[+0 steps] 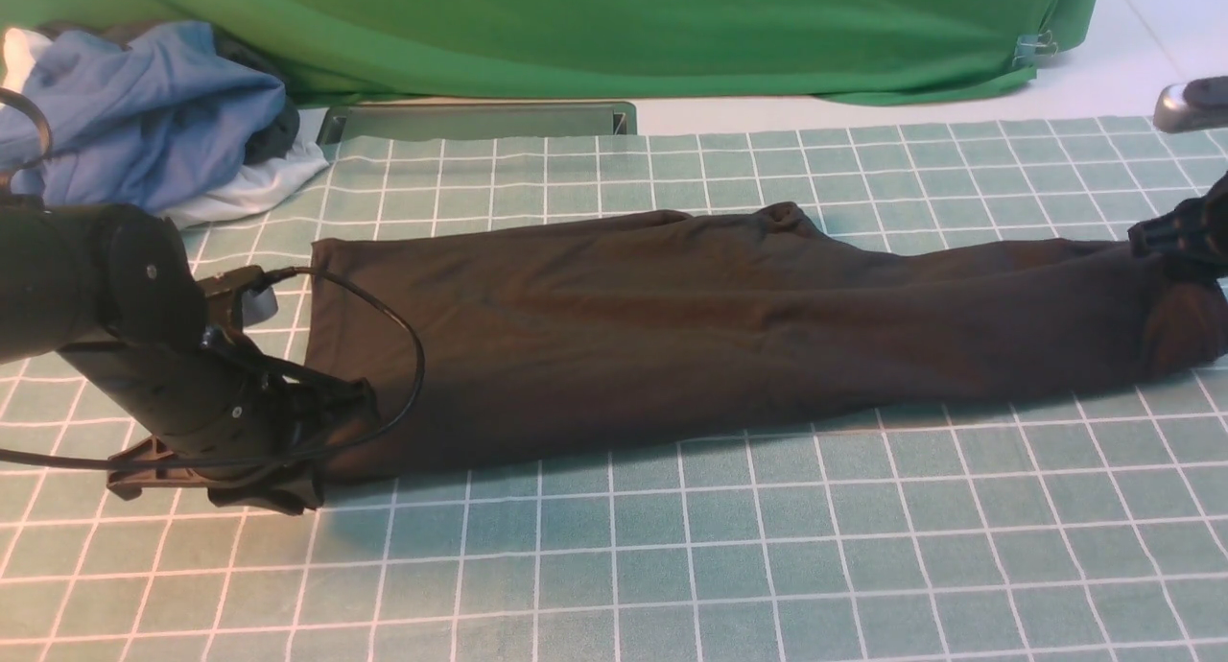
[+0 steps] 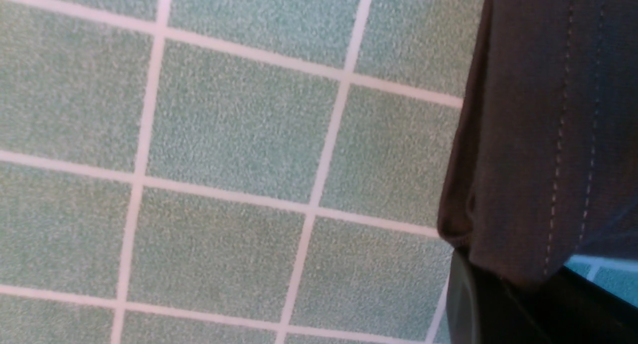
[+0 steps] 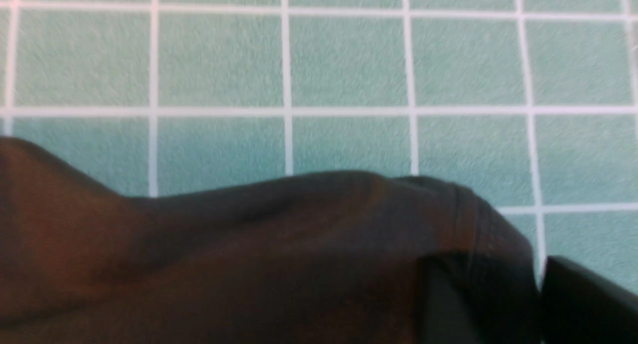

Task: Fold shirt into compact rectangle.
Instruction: 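Pull the folded dark garment lengthwise by its ends to straighten it flat on the table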

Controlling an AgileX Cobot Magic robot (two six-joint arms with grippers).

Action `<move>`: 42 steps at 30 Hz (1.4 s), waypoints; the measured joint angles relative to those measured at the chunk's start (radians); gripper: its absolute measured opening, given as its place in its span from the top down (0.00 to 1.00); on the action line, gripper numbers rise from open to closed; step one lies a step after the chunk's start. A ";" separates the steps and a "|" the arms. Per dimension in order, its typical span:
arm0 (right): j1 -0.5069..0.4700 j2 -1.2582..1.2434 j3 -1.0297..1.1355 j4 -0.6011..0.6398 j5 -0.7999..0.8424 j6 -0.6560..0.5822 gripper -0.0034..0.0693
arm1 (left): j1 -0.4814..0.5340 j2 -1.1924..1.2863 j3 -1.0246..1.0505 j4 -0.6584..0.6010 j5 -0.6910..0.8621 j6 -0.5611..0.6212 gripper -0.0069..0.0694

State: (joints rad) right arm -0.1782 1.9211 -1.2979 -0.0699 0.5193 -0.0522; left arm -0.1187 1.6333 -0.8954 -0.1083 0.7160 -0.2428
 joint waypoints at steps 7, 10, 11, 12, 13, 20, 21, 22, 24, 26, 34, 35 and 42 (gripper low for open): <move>0.000 -0.016 -0.206 -0.063 0.201 0.012 0.12 | 0.000 0.000 0.000 -0.006 0.023 0.062 0.88; 0.000 -0.025 -0.340 -0.065 0.325 0.017 0.09 | 0.000 0.000 -0.001 -0.033 0.059 0.084 0.82; 0.000 -0.026 -0.371 -0.065 0.374 0.025 0.09 | 0.000 0.000 -0.006 -0.036 0.082 0.088 0.79; 0.000 -0.027 -0.394 -0.062 0.422 0.035 0.09 | 0.000 0.000 -0.017 -0.038 0.105 0.088 0.74; -0.003 -0.029 -0.408 -0.058 0.474 0.039 0.09 | 0.000 0.000 -0.033 -0.038 0.131 0.088 0.70; -0.041 -0.012 -0.320 0.056 0.602 0.038 0.09 | 0.000 -0.001 -0.192 -0.043 0.308 0.061 0.38; -0.042 -0.007 -0.305 0.060 0.592 0.038 0.09 | 0.000 -0.001 -0.204 -0.045 0.309 0.061 0.34; -0.044 0.003 -0.282 0.070 0.578 0.038 0.09 | 0.000 -0.002 -0.214 -0.046 0.310 0.061 0.31; -0.046 0.026 -0.243 0.070 0.536 0.035 0.09 | 0.000 -0.007 -0.231 -0.046 0.310 0.061 0.25; -0.047 0.047 -0.227 0.076 0.514 0.029 0.09 | 0.000 -0.007 -0.234 -0.047 0.309 0.061 0.22; -0.048 0.173 -0.220 0.089 0.374 0.008 0.10 | 0.000 -0.007 -0.234 -0.047 0.307 0.061 0.18; -0.048 0.184 -0.220 0.093 0.371 0.008 0.11 | 0.000 -0.007 -0.234 -0.047 0.307 0.060 0.18; -0.048 0.200 -0.224 0.153 0.366 -0.011 0.41 | 0.000 -0.007 -0.234 -0.056 0.268 0.055 0.18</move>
State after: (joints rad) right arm -0.2260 2.1211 -1.5219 0.0827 0.8856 -0.0630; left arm -0.1187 1.6258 -1.1289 -0.1643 0.9838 -0.1877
